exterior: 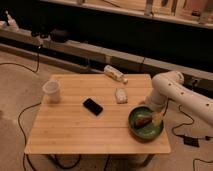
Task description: Push the ceramic bowl across the table
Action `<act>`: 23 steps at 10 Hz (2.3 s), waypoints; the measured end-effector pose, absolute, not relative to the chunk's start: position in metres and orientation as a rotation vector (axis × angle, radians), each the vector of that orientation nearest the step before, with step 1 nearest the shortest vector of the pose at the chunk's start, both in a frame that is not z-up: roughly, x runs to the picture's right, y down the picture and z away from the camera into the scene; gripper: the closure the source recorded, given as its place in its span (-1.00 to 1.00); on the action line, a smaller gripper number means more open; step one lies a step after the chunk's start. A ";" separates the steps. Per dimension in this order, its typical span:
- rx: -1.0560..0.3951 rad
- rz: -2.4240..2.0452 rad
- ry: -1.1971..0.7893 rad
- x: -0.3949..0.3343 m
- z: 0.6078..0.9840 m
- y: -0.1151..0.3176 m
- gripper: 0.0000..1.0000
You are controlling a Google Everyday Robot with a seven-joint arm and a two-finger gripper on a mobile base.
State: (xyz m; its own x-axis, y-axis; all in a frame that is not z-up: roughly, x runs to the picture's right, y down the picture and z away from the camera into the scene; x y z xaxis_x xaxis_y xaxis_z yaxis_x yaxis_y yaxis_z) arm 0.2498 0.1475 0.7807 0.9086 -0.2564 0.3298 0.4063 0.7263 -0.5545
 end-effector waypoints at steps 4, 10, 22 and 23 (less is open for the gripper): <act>-0.664 -0.369 -0.238 0.250 0.781 0.147 -0.60; -0.664 -0.369 -0.238 0.250 0.781 0.147 -0.60; -0.534 -0.481 -0.321 0.227 0.839 0.156 1.00; -0.523 -0.508 -0.331 0.220 0.844 0.159 1.00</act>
